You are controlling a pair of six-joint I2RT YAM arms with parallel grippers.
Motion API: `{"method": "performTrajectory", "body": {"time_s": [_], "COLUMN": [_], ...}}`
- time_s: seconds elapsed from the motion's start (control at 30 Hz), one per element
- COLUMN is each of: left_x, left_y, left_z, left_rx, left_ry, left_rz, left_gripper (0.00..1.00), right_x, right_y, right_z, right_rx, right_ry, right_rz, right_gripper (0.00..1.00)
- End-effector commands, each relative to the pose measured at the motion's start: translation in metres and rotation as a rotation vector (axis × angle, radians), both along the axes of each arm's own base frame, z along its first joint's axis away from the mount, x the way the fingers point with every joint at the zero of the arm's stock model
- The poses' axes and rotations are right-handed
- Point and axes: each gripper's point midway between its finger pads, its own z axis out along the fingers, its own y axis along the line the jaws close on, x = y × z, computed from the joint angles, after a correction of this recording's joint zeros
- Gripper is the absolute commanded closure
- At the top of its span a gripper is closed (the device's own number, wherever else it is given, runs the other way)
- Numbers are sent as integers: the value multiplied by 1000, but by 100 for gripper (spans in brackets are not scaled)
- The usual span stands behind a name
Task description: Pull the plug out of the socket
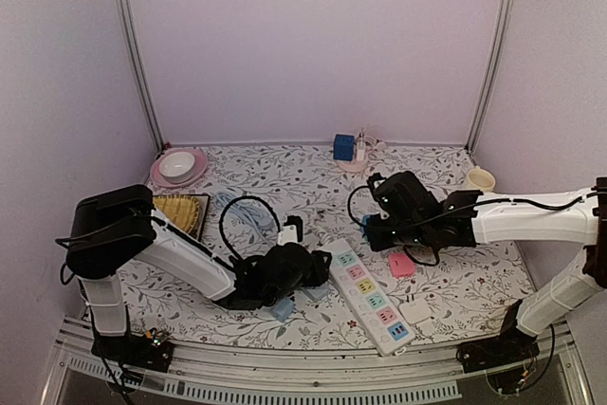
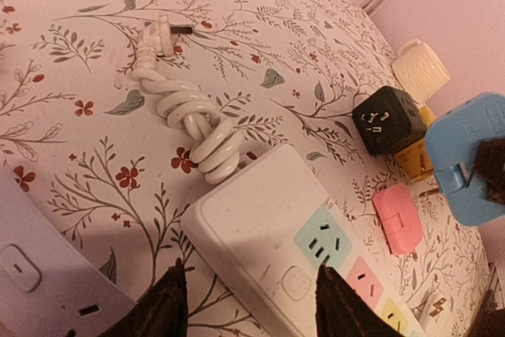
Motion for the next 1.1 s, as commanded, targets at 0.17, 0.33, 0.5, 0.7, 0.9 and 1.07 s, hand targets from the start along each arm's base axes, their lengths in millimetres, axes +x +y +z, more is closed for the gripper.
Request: {"method": "performTrajectory", "body": {"time_s": [0.17, 0.33, 0.5, 0.7, 0.9, 1.07], "left_x": [-30, -30, -31, -31, -31, -32], "left_y": [40, 40, 40, 40, 41, 41], "left_z": [-72, -72, -72, -72, -71, -72], "left_rx": [254, 255, 255, 254, 252, 253], "left_ry": [132, 131, 130, 129, 127, 126], "left_rz": [-50, -51, -52, -52, -51, -54], "left_gripper": [43, 43, 43, 43, 43, 44], "right_x": [-14, -20, -22, -22, -18, -16], "right_y": [-39, -38, -30, -27, -36, -40], "right_z": [-30, -48, -58, -67, -74, -73], "right_rx": [112, 166, 188, 193, 190, 183], "right_ry": [80, 142, 181, 205, 225, 223], "right_rz": [-46, -14, 11, 16, -14, -21], "right_gripper": [96, 96, 95, 92, 73, 57]}}
